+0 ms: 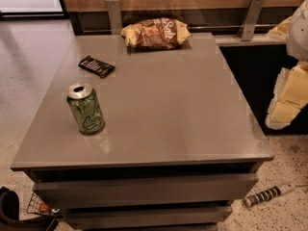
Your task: Pick brown chip bag
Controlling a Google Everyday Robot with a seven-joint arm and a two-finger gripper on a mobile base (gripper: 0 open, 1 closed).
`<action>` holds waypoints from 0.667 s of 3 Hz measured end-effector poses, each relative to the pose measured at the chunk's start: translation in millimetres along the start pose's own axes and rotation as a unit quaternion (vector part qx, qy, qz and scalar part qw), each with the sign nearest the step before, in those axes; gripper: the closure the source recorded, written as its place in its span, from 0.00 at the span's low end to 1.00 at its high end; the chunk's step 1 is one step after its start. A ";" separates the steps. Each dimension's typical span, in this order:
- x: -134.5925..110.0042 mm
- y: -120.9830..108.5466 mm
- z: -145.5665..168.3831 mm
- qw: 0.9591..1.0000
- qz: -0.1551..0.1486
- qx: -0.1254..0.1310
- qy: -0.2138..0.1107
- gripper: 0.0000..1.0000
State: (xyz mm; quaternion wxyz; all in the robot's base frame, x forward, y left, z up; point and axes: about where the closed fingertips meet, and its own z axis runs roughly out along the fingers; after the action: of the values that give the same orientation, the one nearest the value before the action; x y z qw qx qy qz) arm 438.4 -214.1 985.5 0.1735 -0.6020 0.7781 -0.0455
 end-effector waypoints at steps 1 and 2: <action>0.0 0.0 -0.1 1.000 0.000 0.000 0.000 0.00; 0.2 -19.5 1.0 1.000 -0.005 0.016 -0.008 0.00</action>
Offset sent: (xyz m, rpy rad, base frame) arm 0.0495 -0.0156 0.0063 0.0141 -0.0784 0.0180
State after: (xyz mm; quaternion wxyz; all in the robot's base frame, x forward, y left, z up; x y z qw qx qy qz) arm 456.7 -219.5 989.9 0.1894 -0.6032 0.7729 -0.0541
